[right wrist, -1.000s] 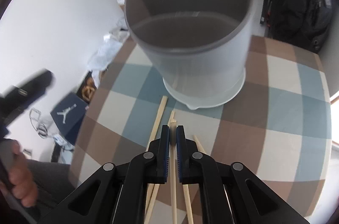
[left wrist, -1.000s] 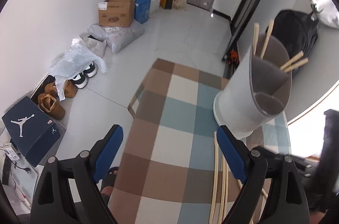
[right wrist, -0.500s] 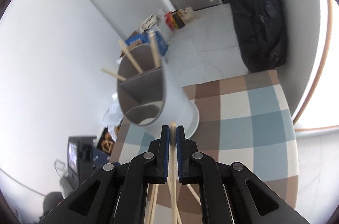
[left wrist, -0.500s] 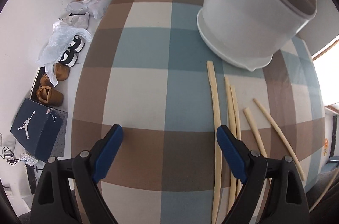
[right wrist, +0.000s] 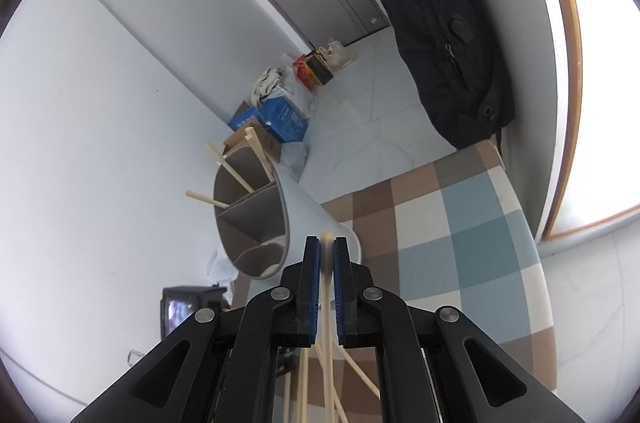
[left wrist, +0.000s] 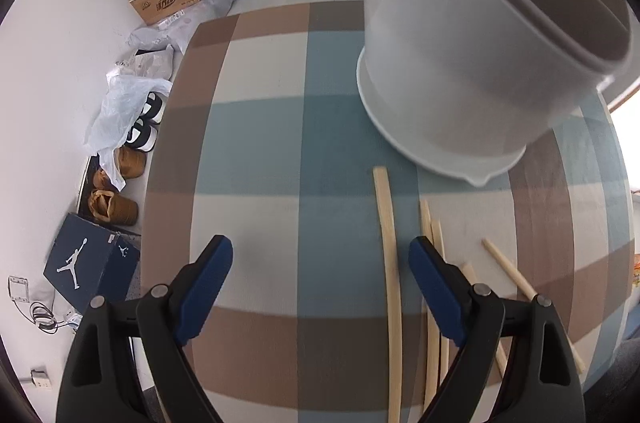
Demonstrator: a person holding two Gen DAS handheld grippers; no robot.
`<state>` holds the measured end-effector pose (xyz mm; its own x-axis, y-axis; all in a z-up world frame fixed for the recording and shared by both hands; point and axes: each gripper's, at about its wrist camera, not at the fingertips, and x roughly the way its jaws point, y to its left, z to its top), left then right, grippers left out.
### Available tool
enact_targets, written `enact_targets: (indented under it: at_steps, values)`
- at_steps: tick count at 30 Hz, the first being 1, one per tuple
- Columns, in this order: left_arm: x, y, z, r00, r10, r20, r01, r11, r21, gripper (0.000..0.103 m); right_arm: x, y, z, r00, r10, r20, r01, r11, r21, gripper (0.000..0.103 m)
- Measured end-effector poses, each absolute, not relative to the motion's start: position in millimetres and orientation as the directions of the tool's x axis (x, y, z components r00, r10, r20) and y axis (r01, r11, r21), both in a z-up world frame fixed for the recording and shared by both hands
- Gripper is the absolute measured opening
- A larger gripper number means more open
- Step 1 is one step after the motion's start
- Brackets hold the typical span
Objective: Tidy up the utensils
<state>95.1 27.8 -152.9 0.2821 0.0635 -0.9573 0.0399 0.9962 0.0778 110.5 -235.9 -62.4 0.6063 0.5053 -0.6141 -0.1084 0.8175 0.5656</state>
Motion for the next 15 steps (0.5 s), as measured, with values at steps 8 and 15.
enact_targets:
  at_steps: [8, 15]
  values:
    - [95.4, 24.8, -155.8, 0.353, -0.006, -0.936, 0.029, 1.0, 0.005, 0.076, 107.2, -245.5, -59.5, 0.62, 0.5, -0.604, -0.1, 0.814, 0.572, 0.006]
    - [87.8, 16.8, -148.6, 0.4, -0.069, -0.914, 0.072, 0.996, -0.043, 0.004, 105.4, -241.3, -58.4, 0.622, 0.503, -0.601, -0.11, 0.815, 0.568, 0.006]
